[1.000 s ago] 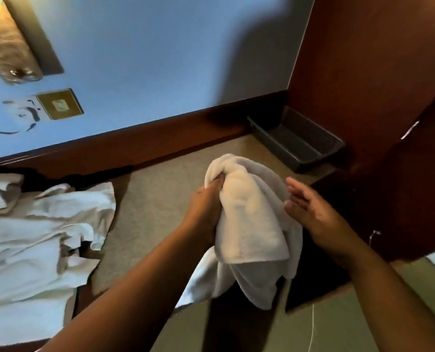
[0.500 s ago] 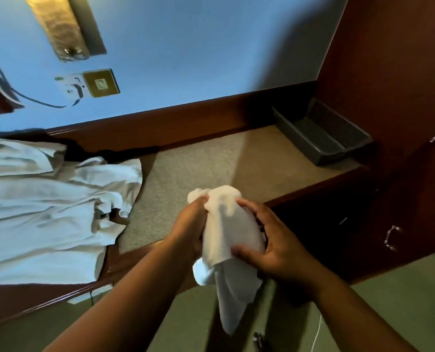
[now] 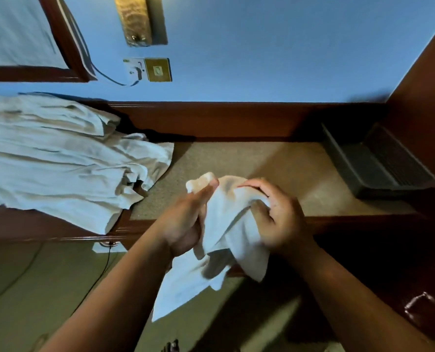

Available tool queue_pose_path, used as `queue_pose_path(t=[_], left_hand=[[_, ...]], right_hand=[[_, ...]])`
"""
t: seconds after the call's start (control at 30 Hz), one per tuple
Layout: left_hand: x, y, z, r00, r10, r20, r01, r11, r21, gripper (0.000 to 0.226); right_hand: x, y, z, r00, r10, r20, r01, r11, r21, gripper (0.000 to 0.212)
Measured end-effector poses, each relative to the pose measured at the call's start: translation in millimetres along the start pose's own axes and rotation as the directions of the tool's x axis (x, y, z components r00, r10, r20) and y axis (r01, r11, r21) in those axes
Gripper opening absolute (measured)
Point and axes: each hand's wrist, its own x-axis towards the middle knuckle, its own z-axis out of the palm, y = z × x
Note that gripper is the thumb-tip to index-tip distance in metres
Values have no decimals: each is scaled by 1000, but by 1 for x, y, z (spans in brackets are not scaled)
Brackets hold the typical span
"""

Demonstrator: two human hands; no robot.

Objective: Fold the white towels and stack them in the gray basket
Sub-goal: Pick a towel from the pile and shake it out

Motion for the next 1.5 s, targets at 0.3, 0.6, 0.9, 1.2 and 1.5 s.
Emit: queue_pose_path(t=[0.3, 0.6, 0.9, 1.2, 1.5], left_hand=[[-23, -12, 32, 971, 138, 195, -227, 785, 577, 48], [-32, -21, 4, 924, 363, -122, -179, 691, 701, 55], [-33, 3, -30, 811, 579, -82, -237, 453, 859, 14], [-26, 43, -76, 542, 773, -329, -303, 545, 782, 22], [-33, 72, -135, 547, 752, -369, -284, 581, 763, 20]], right_hand=[[19, -22, -16, 992, 126, 14, -127, 985, 118, 15], [34, -18, -27, 979, 204, -12, -202, 977, 67, 7], [62, -40, -33, 973, 225, 56, -227, 974, 28, 18], [76, -30, -23, 992, 108, 60, -95, 976, -196, 25], [62, 25, 20, 866, 483, 128, -410, 833, -371, 19]])
